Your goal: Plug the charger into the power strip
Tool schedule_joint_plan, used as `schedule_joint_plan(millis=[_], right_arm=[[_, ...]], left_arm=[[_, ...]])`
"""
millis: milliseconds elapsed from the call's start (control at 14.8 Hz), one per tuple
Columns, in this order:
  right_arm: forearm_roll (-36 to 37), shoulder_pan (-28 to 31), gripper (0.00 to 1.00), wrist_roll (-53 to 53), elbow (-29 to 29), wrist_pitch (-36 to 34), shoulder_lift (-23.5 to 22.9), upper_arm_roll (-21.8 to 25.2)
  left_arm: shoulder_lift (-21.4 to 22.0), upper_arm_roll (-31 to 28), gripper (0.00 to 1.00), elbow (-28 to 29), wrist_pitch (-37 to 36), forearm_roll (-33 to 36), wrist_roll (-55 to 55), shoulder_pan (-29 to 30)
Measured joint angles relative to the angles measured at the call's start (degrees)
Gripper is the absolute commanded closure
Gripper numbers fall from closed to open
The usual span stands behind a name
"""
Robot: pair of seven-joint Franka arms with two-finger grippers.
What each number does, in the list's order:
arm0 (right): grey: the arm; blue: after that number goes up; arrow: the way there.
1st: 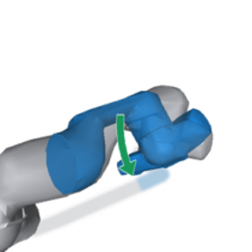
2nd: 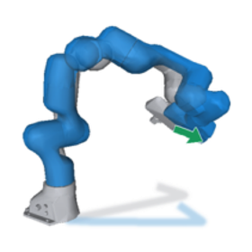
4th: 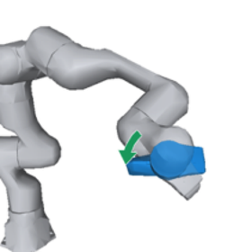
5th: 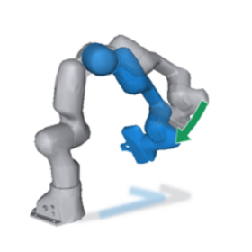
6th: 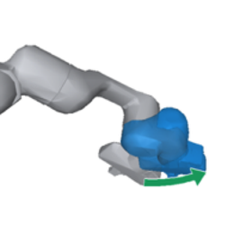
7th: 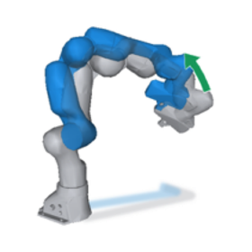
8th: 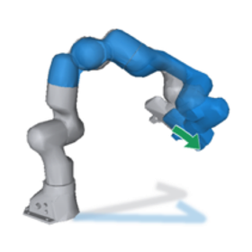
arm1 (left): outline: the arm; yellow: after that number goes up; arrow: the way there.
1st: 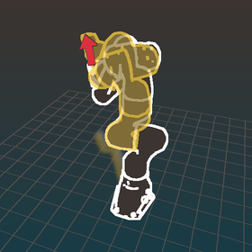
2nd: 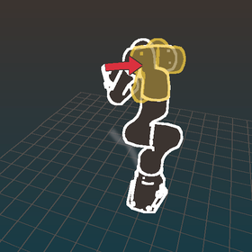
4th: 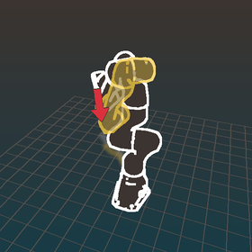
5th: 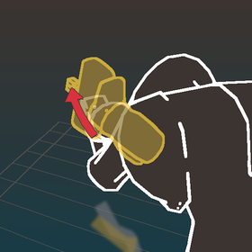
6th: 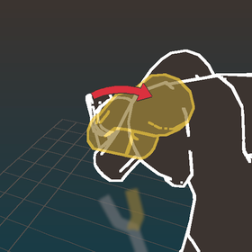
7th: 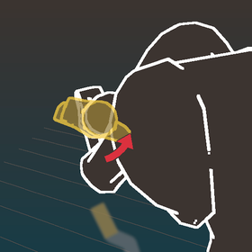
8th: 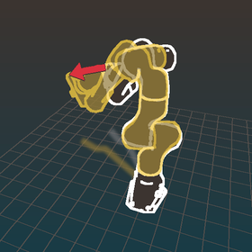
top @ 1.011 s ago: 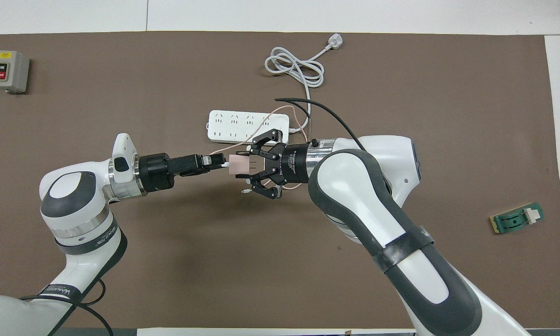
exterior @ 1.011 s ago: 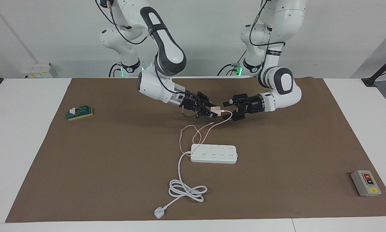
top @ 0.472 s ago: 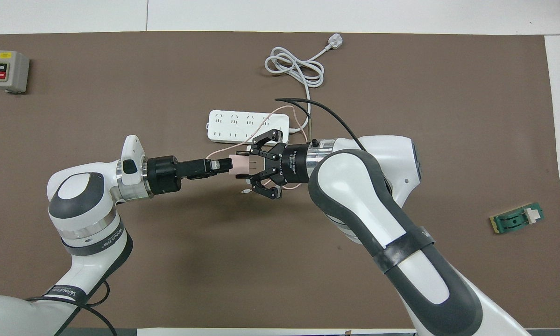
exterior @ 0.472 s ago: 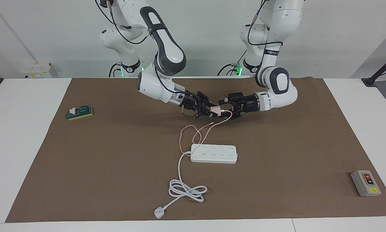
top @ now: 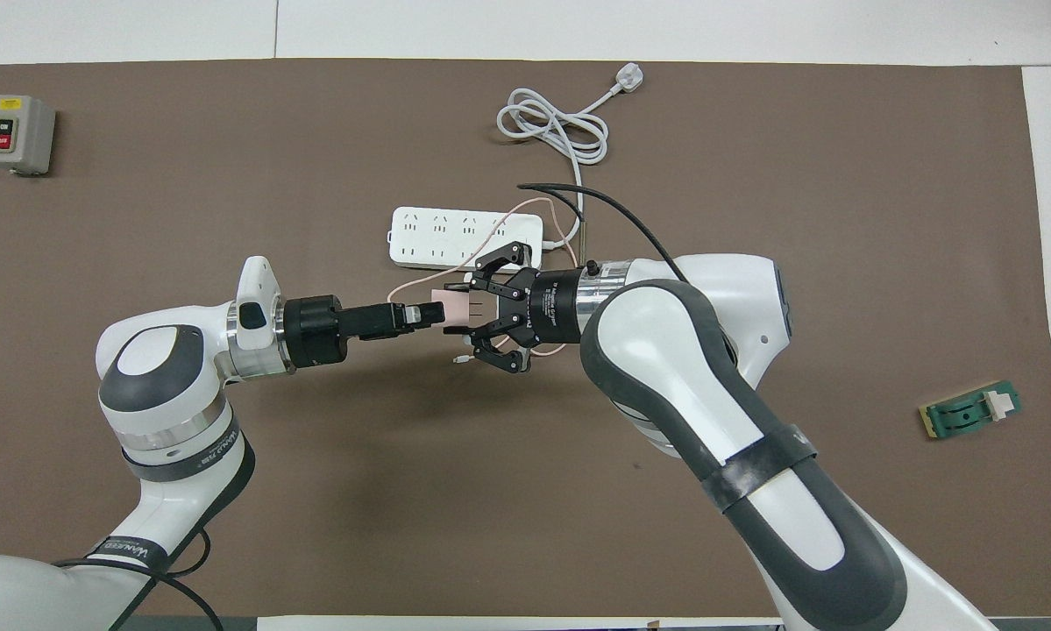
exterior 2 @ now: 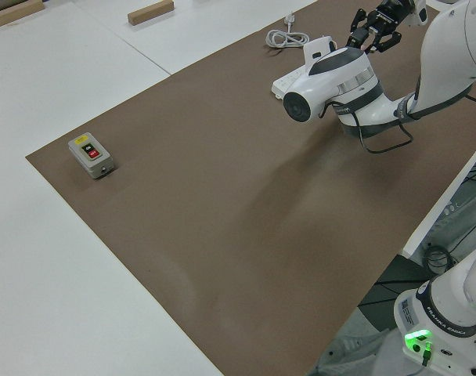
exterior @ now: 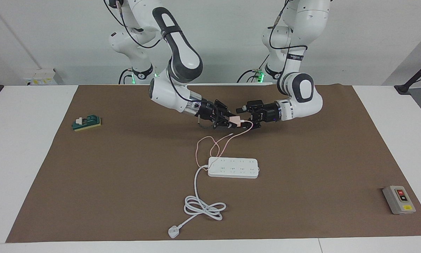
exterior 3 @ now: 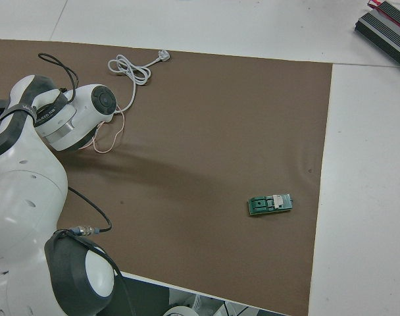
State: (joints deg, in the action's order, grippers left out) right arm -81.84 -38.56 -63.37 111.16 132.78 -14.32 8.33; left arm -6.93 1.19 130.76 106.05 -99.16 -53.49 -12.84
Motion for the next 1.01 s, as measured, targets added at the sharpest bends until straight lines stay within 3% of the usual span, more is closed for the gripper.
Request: schedule_joint_plan(millis=[1011], right_arm=[[0.0,0.04,1.0,0.0,0.03,0.0,0.02,0.03]], left_arm=[[-0.13,-0.05,0.0,0.0,2.39,0.0,-0.98,-0.37]])
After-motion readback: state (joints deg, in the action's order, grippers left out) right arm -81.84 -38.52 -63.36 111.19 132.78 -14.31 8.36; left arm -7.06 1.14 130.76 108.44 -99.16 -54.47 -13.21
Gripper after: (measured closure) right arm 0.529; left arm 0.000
